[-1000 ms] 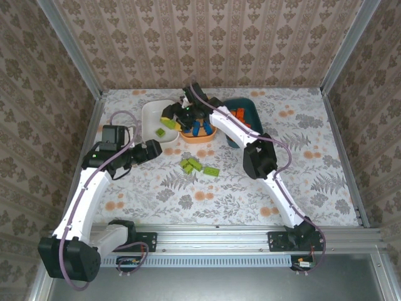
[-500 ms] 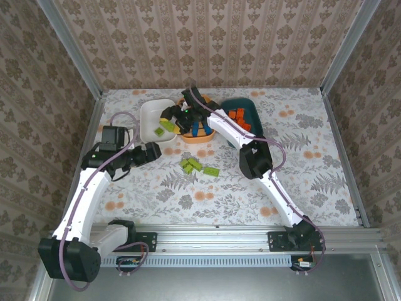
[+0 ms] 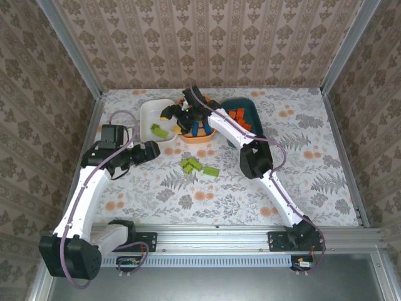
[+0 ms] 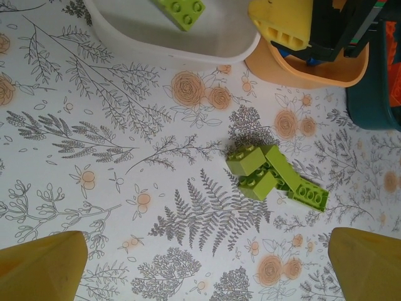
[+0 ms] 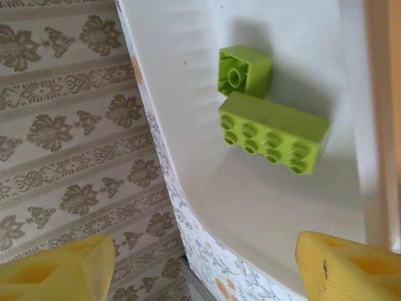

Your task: Sort the legos into containers by color

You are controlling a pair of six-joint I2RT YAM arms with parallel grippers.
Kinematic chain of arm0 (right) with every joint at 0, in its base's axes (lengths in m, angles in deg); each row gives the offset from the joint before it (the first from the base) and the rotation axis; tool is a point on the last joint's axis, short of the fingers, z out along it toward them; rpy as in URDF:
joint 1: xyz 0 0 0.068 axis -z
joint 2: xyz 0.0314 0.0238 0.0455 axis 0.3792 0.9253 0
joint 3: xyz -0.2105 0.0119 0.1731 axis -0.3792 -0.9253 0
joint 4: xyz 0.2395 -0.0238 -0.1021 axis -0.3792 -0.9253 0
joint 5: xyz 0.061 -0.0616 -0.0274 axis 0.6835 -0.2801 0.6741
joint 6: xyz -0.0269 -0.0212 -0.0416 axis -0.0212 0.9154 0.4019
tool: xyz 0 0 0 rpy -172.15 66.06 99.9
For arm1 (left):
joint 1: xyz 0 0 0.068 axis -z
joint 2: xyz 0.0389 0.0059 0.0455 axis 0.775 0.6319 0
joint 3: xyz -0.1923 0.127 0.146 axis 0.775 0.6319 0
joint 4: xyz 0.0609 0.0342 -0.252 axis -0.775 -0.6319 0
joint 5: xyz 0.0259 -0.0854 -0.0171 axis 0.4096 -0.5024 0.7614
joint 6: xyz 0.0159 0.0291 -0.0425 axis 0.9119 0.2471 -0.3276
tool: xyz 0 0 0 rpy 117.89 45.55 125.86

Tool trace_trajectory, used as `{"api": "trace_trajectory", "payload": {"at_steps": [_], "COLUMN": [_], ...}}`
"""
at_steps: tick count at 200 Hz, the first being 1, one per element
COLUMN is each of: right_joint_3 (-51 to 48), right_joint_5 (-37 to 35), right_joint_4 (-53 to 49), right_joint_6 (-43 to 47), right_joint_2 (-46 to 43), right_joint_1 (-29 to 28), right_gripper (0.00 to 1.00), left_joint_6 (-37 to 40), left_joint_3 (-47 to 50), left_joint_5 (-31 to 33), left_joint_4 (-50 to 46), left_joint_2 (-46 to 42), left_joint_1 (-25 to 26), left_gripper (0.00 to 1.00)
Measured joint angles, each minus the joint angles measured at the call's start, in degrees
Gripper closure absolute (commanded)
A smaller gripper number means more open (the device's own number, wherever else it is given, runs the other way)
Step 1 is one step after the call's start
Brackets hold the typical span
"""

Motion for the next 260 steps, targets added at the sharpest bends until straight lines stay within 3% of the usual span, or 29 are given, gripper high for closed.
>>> {"api": "trace_trajectory", "payload": {"at_steps": [22,37,62,81,99,113,173,260], "right_joint_3": [-2.0,-8.7,-31.5,-50.1,-61.8,-68.2,-81.1,-81.4], "right_joint_5": [-0.1,-0.6,-2.0,-3.1,-4.6,-5.4,-5.7,-5.7], "right_joint_4": [-3.7,-6.2,-5.1,-2.8,-2.5,-2.9,-4.3,-4.8], "right_joint_6": [3.9,7.9,13.4,15.8,17.8,19.9,22.3,23.2], "right_joint_2": [-3.1,-9.3,-28.2,-44.7,-56.1,-61.7,-68.8,-72.0], "right_joint_1": [1.2,3.1,9.2,17.1,24.5,26.9,26.2,27.9], "right_gripper": [0.24,0.24,0.25,0.25,0.25,0.25,0.25,0.25], "left_joint_6": [2.2,4.9,10.9,15.5,18.1,19.9,26.7,20.0], "left_joint_3": [-2.8,-5.9,-12.7,-18.3,-22.7,-25.0,-37.1,-51.2], "left_joint_5": [0.8,1.9,4.6,6.8,8.0,8.6,13.7,11.8], "left_joint_4": [-0.8,-1.6,-3.3,-4.9,-6.1,-6.5,-11.8,-16.5], "left_joint_2": [3.2,6.7,15.0,22.4,29.0,33.5,52.1,65.4], "left_joint_1": [3.0,7.5,16.2,23.2,27.9,30.9,41.1,40.9], "left_gripper": [0.00,0.00,0.00,0.00,0.00,0.00,0.01,0.05]}}
